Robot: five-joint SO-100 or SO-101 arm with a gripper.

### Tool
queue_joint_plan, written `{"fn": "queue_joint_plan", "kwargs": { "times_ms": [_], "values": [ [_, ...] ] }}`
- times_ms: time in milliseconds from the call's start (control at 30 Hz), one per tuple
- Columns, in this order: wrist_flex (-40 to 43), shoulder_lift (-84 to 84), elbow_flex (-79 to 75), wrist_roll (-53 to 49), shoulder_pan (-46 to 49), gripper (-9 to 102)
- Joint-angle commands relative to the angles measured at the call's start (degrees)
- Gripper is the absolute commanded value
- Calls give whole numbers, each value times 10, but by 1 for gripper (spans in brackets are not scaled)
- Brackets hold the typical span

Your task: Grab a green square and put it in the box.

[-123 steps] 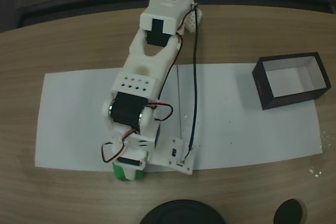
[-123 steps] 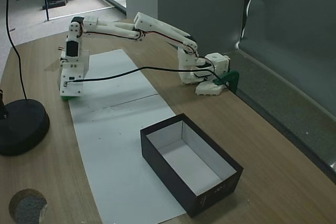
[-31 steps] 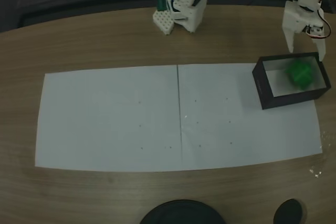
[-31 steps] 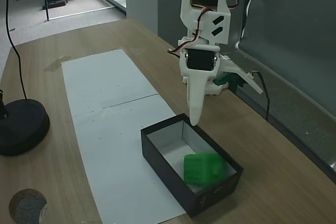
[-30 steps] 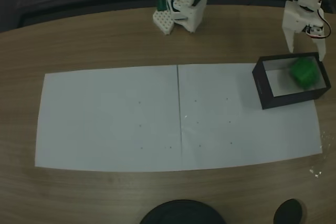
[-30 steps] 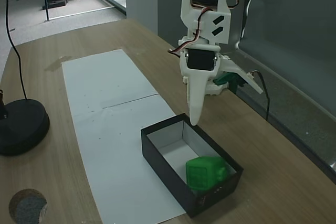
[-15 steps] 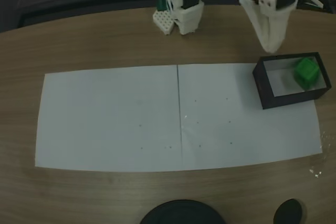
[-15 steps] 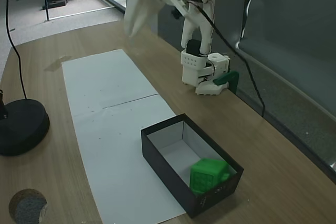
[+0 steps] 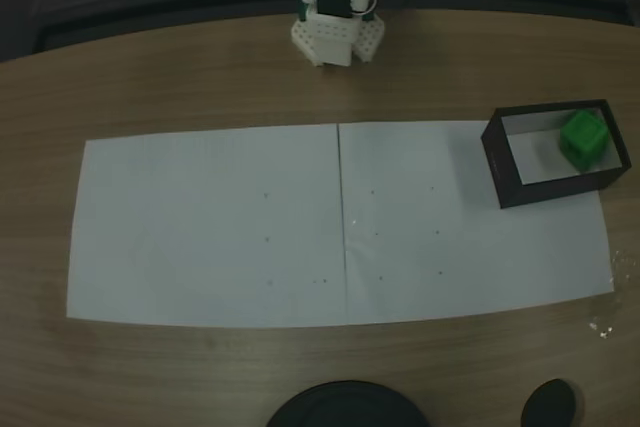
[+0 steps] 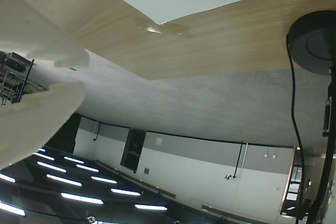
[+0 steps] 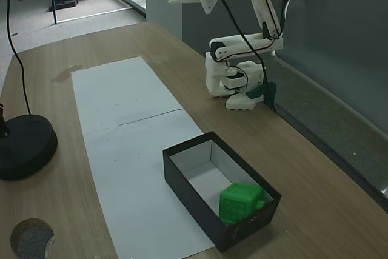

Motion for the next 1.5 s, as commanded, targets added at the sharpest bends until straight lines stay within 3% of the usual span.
{"fn": "queue_joint_plan", "kwargs": {
  "times_ms": [0, 267, 500, 700, 1100, 1333, 1467],
  "values": [
    [-50, 83, 88, -16, 13, 1],
    [-320, 163, 352, -10, 44, 0],
    [-415, 180, 548, -9, 33, 0],
    [-408, 179, 618, -9, -48, 1],
    [-234, 179, 626, -9, -169, 1],
    [-204, 179, 624, -9, -178, 0],
    [-117, 179, 600, -9, -178, 0]
  ]
}}
